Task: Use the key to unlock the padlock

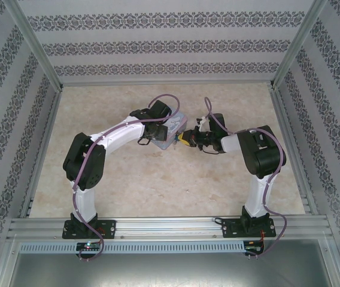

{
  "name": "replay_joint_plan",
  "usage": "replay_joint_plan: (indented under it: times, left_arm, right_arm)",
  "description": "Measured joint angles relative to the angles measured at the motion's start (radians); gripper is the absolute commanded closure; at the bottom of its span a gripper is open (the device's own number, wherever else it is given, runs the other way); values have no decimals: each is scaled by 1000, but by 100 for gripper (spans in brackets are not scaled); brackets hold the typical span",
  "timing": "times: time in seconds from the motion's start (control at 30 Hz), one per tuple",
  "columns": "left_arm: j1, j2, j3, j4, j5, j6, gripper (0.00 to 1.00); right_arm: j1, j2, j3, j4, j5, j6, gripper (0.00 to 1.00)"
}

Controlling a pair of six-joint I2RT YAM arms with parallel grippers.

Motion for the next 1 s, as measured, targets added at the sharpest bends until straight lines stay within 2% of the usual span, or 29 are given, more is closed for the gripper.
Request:
replay_joint_plan:
  times: [0.2,0.6,1.0]
  left_arm:
    - [0,6,0,27,19,2,35]
    - [-1,20,4,67,47,8,36]
    - [-1,27,11,72,64,9,37]
  right_arm:
    - [-21,0,26,-55,-8,-14,100]
    - [-47,0,159,-427,34,-282,100]
    - [-51,-1,201,-514,66,-346,100]
